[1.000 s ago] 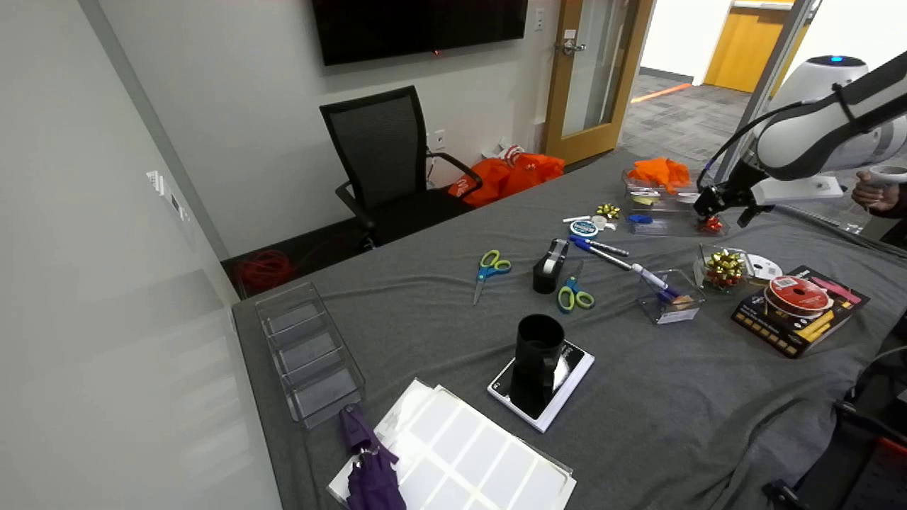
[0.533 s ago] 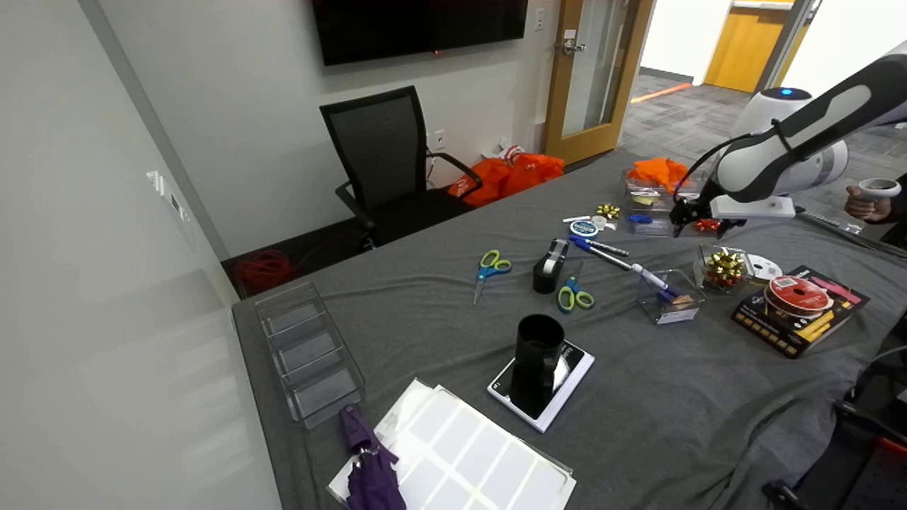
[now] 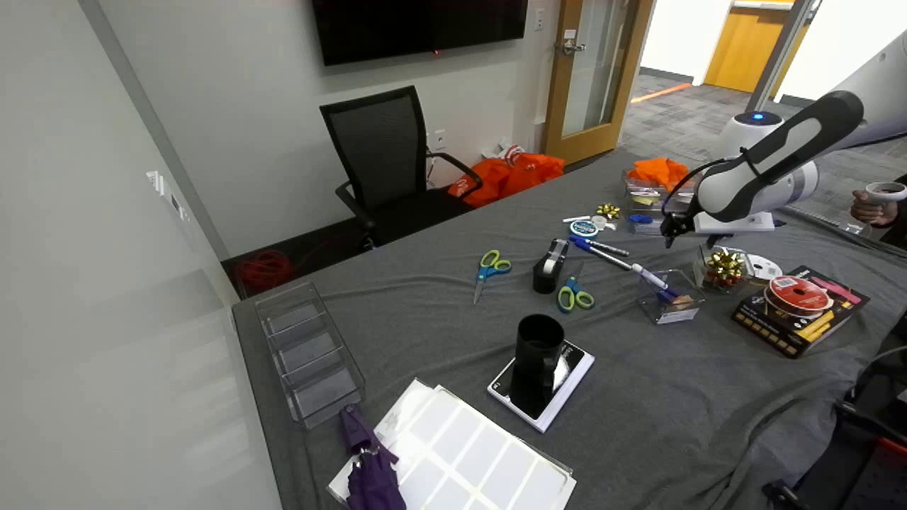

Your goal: Move the clear square bowl to the left

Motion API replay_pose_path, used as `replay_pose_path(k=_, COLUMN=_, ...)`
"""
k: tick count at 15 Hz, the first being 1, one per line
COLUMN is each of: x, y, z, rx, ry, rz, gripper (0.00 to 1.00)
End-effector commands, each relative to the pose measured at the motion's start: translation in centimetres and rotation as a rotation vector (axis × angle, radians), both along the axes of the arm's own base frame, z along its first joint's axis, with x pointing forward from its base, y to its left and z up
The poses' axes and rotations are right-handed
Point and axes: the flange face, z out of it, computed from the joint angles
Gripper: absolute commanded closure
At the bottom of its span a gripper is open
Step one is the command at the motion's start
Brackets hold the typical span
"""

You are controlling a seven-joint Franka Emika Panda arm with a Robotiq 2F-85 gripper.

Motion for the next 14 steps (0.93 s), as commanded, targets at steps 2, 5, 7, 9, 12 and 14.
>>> replay_pose_path(k=2, x=0.2, y=-0.2, z=-0.7, rx=-0.019, ry=0.002, rz=0.003, gripper=0.00)
replay_pose_path(k=5, x=0.0, y=-0.2, z=-1.0, rx=-0.025, ry=0.005, rz=0.011, gripper=0.00)
replay_pose_path(k=7, x=-0.1, y=-0.3, z=-1.3, rx=-0.037, ry=0.004, rz=0.015, gripper=0.00)
replay_pose_path(k=9, x=-0.1, y=-0.4, z=-1.4, rx=-0.047, ry=-0.003, rz=0.026, gripper=0.26)
replay_pose_path(k=12, x=0.0, y=-0.6, z=-1.6, rx=-0.057, ry=-0.004, rz=0.026, gripper=0.48)
replay_pose_path(k=14, x=0.0, y=-0.7, z=-1.7, rx=-0.063, ry=-0.001, rz=0.027, gripper=0.63)
